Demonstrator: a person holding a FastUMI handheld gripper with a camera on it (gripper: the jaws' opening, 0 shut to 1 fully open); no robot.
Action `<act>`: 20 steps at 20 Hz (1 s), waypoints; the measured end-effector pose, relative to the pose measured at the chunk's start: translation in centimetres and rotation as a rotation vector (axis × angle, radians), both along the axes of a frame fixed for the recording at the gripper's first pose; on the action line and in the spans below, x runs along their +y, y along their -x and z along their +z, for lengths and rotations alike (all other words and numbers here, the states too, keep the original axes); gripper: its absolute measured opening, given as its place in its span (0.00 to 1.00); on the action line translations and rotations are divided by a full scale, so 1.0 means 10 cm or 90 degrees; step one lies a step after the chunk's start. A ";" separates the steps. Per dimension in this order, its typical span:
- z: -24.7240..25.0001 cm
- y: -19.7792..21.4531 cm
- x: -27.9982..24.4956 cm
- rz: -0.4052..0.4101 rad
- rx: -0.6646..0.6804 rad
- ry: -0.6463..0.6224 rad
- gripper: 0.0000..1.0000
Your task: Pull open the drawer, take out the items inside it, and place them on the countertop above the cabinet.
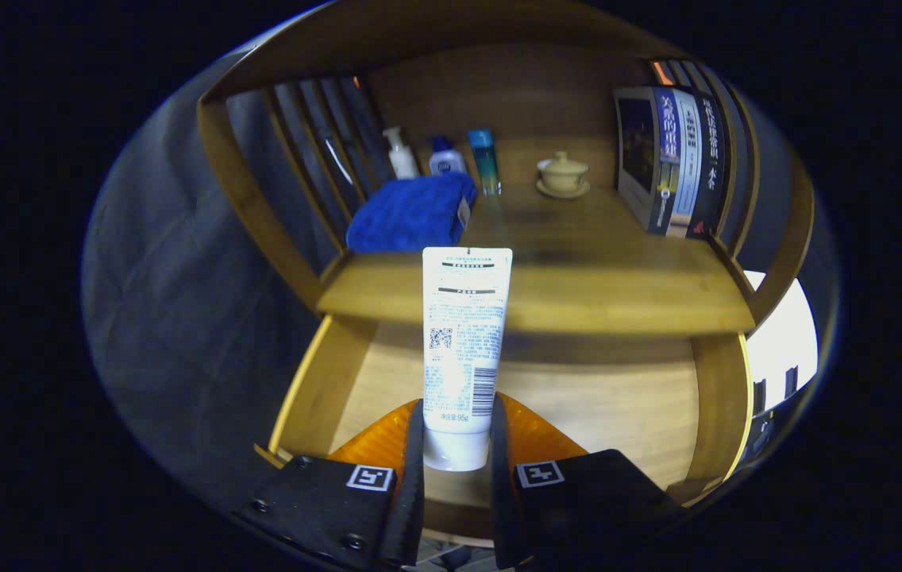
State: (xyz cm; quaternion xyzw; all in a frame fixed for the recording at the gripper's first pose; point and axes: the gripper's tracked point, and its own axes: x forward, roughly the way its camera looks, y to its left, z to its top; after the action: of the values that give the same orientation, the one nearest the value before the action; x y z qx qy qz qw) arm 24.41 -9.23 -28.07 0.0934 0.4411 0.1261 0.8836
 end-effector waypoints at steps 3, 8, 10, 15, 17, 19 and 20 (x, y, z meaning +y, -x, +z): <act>0.13 -0.50 -0.05 -0.011 -0.040 0.044 0.43; -0.15 -1.07 -0.05 -0.015 -0.054 0.106 0.43; -0.32 -1.12 -0.06 -0.035 -0.025 0.105 0.43; -0.60 -1.26 -0.14 -0.079 -0.009 0.107 0.44; -0.63 -1.28 -0.12 -0.089 -0.012 0.097 0.45; -0.68 -1.29 -0.12 -0.088 -0.011 0.102 0.48; -0.71 -1.28 -0.14 -0.088 -0.010 0.114 0.49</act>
State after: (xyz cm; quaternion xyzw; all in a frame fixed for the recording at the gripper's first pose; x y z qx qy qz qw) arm 37.26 -10.65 -35.17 0.0431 0.4360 0.0258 0.8985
